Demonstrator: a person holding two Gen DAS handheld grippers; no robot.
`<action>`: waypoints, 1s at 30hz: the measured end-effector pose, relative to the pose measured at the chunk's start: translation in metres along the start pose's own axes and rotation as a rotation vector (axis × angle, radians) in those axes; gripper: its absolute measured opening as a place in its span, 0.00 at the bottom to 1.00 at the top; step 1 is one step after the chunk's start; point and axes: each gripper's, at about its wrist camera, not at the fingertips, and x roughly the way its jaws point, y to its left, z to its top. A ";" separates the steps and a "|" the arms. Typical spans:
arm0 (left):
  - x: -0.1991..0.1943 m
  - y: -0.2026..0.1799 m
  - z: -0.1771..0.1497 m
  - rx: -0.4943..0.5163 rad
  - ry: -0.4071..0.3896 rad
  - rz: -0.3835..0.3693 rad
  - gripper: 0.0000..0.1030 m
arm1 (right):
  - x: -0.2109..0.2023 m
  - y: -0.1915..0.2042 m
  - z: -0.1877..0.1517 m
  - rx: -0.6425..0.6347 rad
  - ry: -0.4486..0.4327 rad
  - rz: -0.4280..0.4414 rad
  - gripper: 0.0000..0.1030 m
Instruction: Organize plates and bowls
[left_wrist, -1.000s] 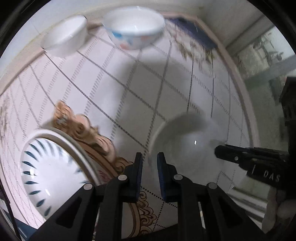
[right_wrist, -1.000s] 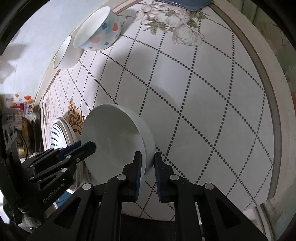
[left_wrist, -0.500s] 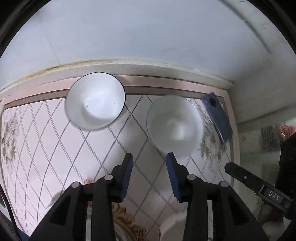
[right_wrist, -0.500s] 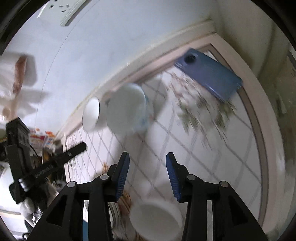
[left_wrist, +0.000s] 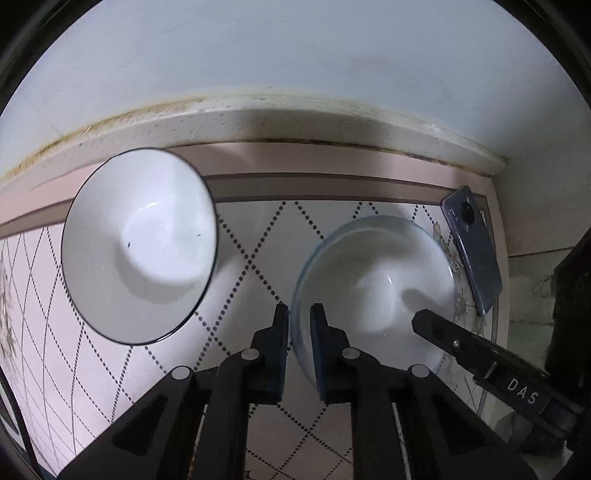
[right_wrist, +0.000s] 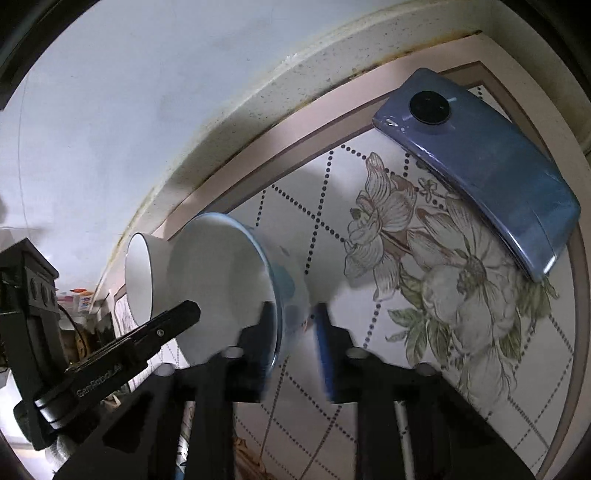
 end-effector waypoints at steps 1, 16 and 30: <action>0.000 -0.001 0.000 0.007 -0.005 0.011 0.09 | 0.001 0.002 0.000 -0.006 -0.003 -0.001 0.16; -0.035 -0.016 -0.016 0.084 -0.071 0.002 0.09 | -0.024 0.018 -0.027 -0.106 -0.053 -0.073 0.15; -0.104 -0.037 -0.106 0.178 -0.109 -0.099 0.09 | -0.112 0.019 -0.123 -0.139 -0.114 -0.077 0.15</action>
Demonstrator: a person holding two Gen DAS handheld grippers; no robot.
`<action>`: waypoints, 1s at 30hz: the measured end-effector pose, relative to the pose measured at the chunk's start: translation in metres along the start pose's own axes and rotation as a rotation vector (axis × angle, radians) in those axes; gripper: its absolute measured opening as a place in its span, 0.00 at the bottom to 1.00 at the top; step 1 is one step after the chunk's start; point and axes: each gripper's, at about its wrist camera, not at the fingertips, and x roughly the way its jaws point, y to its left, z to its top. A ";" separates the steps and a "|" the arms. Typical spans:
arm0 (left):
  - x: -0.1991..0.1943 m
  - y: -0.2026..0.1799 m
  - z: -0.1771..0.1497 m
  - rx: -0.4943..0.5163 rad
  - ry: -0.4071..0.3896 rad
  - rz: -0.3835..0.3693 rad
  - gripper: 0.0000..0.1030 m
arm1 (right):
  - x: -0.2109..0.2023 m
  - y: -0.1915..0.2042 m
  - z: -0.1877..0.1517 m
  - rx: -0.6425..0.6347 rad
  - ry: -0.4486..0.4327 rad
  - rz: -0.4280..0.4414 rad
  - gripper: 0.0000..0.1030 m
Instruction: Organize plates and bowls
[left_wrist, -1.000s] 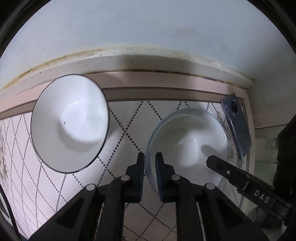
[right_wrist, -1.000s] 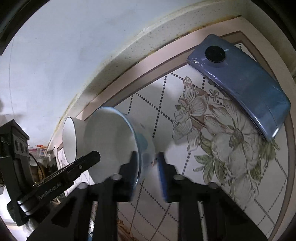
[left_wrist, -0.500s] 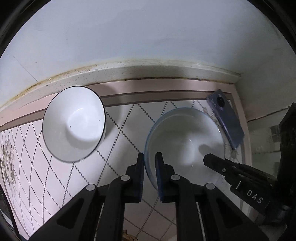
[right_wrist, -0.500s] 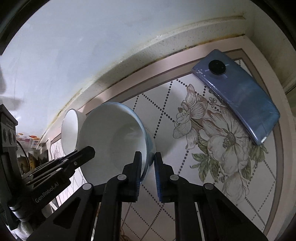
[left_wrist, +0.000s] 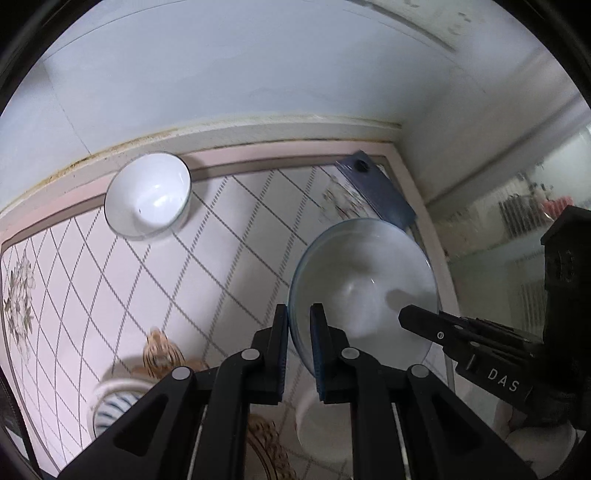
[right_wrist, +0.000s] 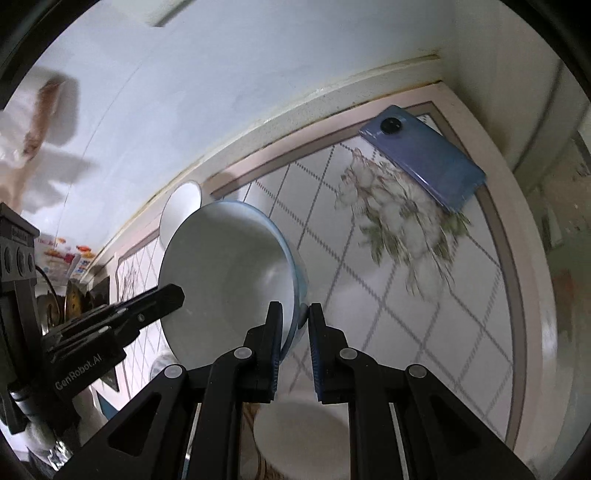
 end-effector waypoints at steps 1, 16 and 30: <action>-0.002 -0.002 -0.006 0.006 0.003 -0.006 0.09 | -0.007 0.000 -0.009 0.003 -0.004 -0.002 0.15; 0.015 -0.023 -0.098 0.079 0.103 -0.003 0.09 | -0.021 -0.026 -0.122 0.059 0.075 -0.038 0.15; 0.039 -0.024 -0.108 0.101 0.157 0.040 0.09 | 0.007 -0.038 -0.135 0.069 0.140 -0.066 0.15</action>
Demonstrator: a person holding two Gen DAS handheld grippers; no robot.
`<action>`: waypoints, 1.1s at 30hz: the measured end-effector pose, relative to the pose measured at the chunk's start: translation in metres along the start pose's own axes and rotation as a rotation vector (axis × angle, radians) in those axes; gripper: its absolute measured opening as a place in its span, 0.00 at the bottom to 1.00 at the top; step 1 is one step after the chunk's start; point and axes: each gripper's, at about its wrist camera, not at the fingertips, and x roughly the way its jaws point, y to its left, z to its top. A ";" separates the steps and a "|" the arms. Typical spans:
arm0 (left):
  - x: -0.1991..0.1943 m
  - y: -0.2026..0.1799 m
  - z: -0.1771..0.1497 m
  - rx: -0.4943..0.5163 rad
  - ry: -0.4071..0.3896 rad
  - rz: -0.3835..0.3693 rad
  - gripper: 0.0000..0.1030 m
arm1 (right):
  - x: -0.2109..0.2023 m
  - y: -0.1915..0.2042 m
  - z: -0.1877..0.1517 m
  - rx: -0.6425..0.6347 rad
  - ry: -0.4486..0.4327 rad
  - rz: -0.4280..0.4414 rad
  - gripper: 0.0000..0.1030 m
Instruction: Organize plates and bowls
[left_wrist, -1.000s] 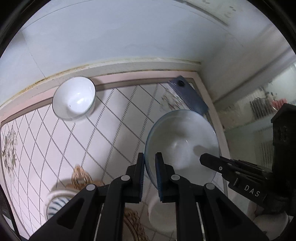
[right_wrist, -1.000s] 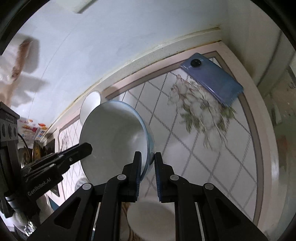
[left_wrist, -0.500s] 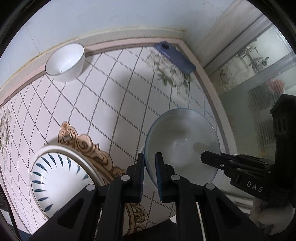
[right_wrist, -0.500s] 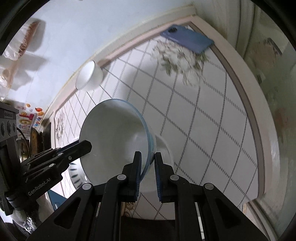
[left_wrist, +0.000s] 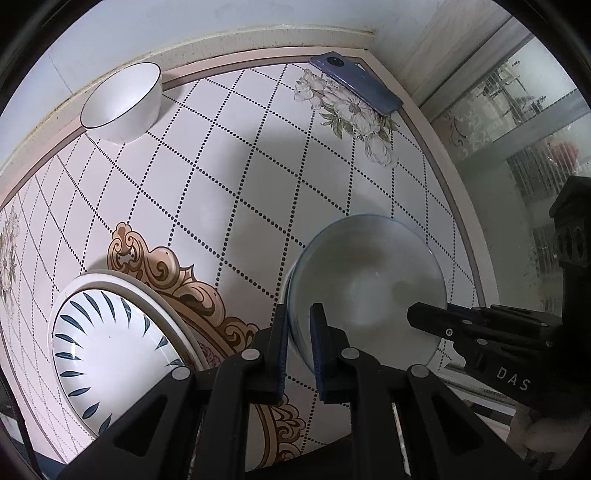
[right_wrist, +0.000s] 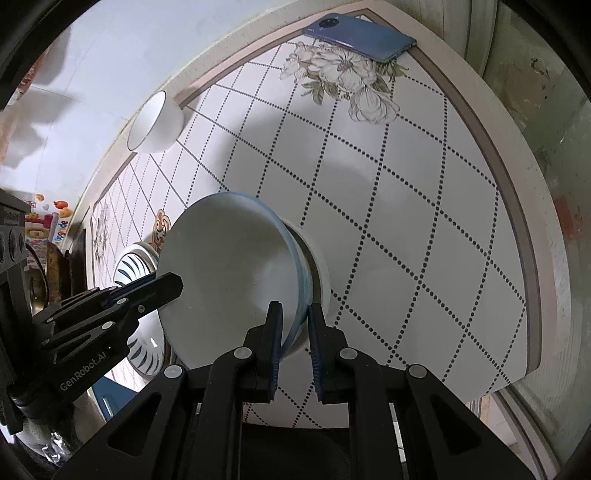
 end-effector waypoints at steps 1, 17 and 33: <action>0.001 -0.001 0.000 0.003 0.003 0.004 0.09 | 0.002 -0.001 0.000 0.002 0.004 0.001 0.15; 0.010 0.002 0.002 0.004 0.028 0.032 0.09 | 0.014 0.006 0.006 -0.046 0.056 -0.047 0.16; -0.068 0.154 0.095 -0.412 -0.165 0.000 0.21 | -0.029 0.075 0.121 -0.096 -0.051 0.156 0.50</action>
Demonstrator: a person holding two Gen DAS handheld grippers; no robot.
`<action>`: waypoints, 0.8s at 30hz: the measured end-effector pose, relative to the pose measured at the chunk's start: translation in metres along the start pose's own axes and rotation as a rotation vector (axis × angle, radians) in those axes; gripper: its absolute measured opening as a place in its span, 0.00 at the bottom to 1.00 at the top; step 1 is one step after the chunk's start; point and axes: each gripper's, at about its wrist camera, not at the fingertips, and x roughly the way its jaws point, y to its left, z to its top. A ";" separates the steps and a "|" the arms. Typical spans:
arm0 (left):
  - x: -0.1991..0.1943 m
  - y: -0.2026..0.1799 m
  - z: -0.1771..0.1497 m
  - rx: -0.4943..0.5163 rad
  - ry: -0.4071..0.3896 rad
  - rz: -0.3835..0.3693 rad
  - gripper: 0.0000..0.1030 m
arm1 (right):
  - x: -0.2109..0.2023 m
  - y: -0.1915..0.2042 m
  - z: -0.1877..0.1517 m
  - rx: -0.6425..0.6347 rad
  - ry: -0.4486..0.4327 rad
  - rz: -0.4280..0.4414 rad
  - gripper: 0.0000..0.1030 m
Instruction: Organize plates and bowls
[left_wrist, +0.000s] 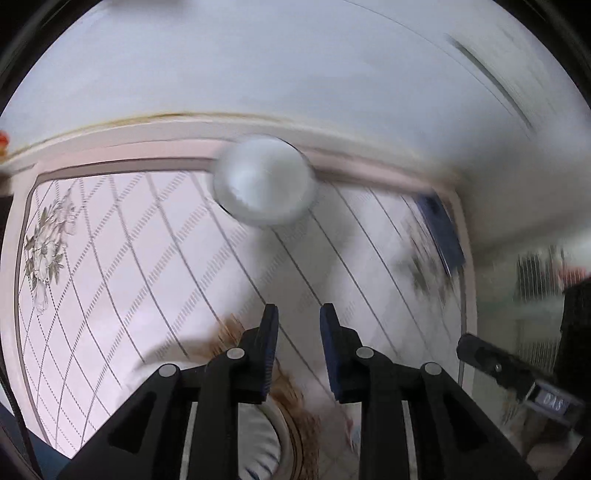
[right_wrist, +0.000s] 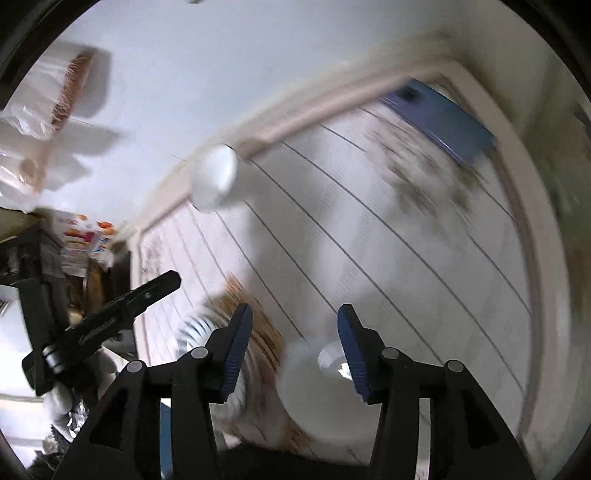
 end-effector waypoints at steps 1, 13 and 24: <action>0.003 0.007 0.010 -0.025 -0.005 0.009 0.21 | 0.006 0.006 0.011 -0.007 -0.007 0.011 0.50; 0.088 0.069 0.097 -0.189 0.087 0.029 0.21 | 0.149 0.068 0.157 -0.039 0.072 0.068 0.49; 0.106 0.055 0.098 -0.115 0.071 0.111 0.14 | 0.208 0.063 0.165 -0.051 0.127 0.030 0.15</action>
